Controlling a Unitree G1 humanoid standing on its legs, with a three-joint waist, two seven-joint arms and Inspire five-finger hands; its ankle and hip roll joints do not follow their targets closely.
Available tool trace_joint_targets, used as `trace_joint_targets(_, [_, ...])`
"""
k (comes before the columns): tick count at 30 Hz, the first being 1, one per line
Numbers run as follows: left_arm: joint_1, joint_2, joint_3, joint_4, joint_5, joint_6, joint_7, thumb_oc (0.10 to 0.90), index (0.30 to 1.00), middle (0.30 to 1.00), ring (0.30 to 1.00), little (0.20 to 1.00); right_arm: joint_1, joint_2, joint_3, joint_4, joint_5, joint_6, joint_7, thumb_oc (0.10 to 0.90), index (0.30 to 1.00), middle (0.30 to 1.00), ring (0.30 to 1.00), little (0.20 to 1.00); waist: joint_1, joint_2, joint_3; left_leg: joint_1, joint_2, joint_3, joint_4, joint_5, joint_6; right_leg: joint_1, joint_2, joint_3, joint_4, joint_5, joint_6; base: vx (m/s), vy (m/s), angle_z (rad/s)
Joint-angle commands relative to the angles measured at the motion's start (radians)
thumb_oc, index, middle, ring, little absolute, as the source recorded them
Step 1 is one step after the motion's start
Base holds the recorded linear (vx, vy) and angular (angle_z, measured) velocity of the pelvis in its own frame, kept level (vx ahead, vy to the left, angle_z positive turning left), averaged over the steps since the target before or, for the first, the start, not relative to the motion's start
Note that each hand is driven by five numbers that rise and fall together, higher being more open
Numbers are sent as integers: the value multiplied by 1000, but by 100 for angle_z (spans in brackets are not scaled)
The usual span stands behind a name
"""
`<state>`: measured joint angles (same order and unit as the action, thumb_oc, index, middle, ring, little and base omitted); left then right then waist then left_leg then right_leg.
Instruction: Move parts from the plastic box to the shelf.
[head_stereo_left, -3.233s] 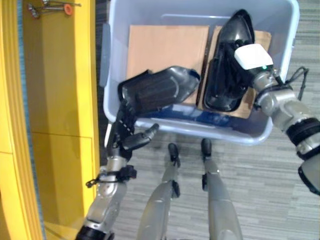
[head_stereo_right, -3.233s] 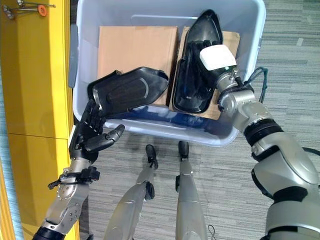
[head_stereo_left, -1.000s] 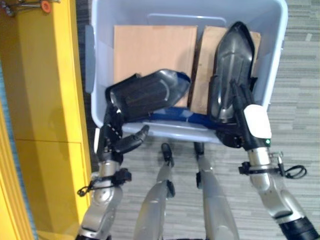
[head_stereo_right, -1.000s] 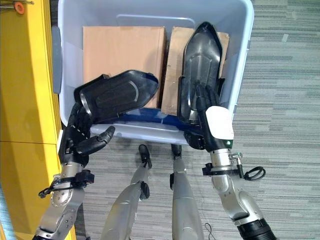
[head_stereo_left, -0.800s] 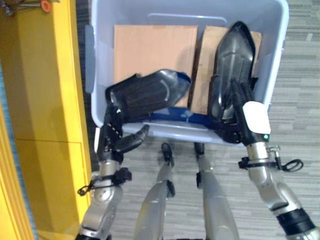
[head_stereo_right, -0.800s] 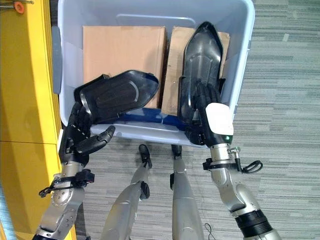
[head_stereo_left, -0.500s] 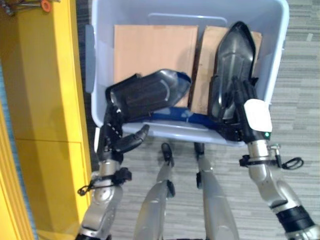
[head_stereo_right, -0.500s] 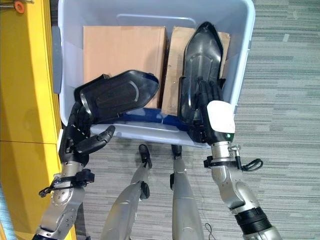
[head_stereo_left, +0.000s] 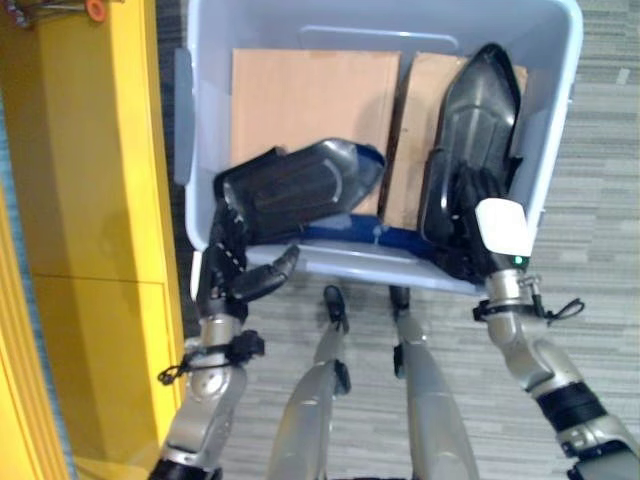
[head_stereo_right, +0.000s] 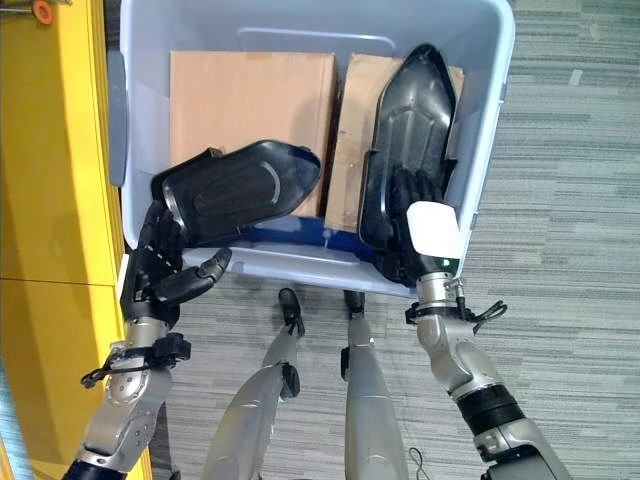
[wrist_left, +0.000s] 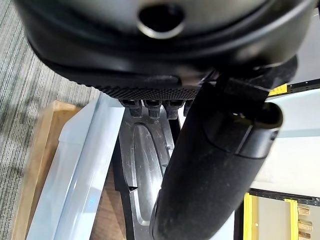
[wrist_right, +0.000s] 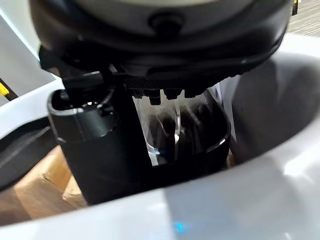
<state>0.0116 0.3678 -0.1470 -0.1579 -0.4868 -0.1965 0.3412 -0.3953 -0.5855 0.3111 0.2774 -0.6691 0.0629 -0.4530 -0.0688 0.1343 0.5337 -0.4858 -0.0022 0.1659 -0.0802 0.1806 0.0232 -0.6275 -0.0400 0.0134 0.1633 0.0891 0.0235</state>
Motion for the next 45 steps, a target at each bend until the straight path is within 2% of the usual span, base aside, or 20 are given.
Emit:
trace_joint_targets(1, [-18, -3, 23, -49, 14, -75, -5, 900, 1000, 1000, 1000, 1000, 17, -25, 34, 37, -70, 1, 11, 900, 1000, 1000, 1000, 1000, 3, 26, -14, 113, 29, 24, -7, -100, -73, 12, -43, 44, -1, -56, 99, 0, 0, 0])
trace_joint_targets(13, [-20, -2, 22, -50, 7, -79, -12, 900, 1000, 1000, 1000, 1000, 5, -29, 44, 66, -75, -2, 23, 900, 1000, 1000, 1000, 1000, 6, 26, -14, 110, 27, 21, -7, -102, -72, 7, -44, 43, 0, -57, 100, 0, 0, 0])
trace_joint_targets(17, [-24, -3, 19, -44, 2, -81, -14, 900, 1000, 1000, 1000, 1000, -13, -22, 60, 118, -74, 6, 23, 900, 1000, 1000, 1000, 1000, 9, 27, -14, 109, 27, 19, -7, -102, -72, 4, -46, 42, 1, -55, 100, 0, 0, 0])
trace_joint_targets(21, [-35, -8, 9, -36, -7, -85, -19, 900, 1000, 1000, 1000, 1000, -68, 16, 115, 251, -61, 13, 32, 900, 1000, 1000, 1000, 1000, 18, 32, -14, 102, 27, 18, -7, -97, -72, -2, -45, 44, -2, -48, 98, 0, 0, 0])
trace_joint_targets(22, [-37, -10, 5, -35, -12, -84, -21, 900, 1000, 1000, 1000, 1000, -84, 28, 130, 287, -55, 16, 34, 776, 827, 827, 827, 827, 19, 35, -14, 102, 26, 17, -7, -97, -73, -3, -45, 44, -2, -48, 98, 0, 0, 0])
trace_joint_targets(23, [-39, -10, 2, -34, -13, -84, -24, 900, 1000, 1000, 1000, 1000, -98, 36, 147, 316, -52, 17, 42, 482, 415, 415, 415, 415, 21, 38, -14, 107, 25, 15, -7, -101, -72, 2, -45, 43, 0, -54, 99, 0, 0, 0])
trace_joint_targets(24, [-40, -9, 1, -32, -14, -84, -27, 900, 1000, 1000, 1000, 1000, -108, 44, 164, 336, -52, 14, 56, 400, 300, 300, 300, 300, 22, 38, -14, 107, 25, 15, -7, -100, -73, 2, -45, 43, 1, -54, 99, 0, 0, 0])
trace_joint_targets(28, [-45, -8, -1, -30, -20, -82, -37, 900, 1000, 1000, 1000, 1000, -135, 57, 185, 391, -27, 8, 68, 400, 300, 300, 300, 300, 27, 38, -14, 104, 25, 17, -7, -95, -74, 0, -44, 45, -2, -46, 97, 0, 0, 0])
trace_joint_targets(35, [-51, -8, 0, -37, -23, -82, -30, 900, 1000, 1000, 1000, 1000, -127, 58, 172, 384, -20, 15, 43, 400, 300, 300, 300, 300, 24, 34, -14, 110, 26, 14, -7, -97, -74, 6, -42, 45, -2, -47, 98, 0, 0, 0])
trace_joint_targets(45, [-60, -5, 11, -42, -1, -67, -7, 900, 1000, 1000, 1000, 1000, 22, 38, 67, 184, -34, 7, 2, 400, 300, 300, 300, 300, -2, 7, -14, 159, 29, 7, -7, -104, -72, 64, -41, 42, -2, -51, 99, 0, 0, 0])
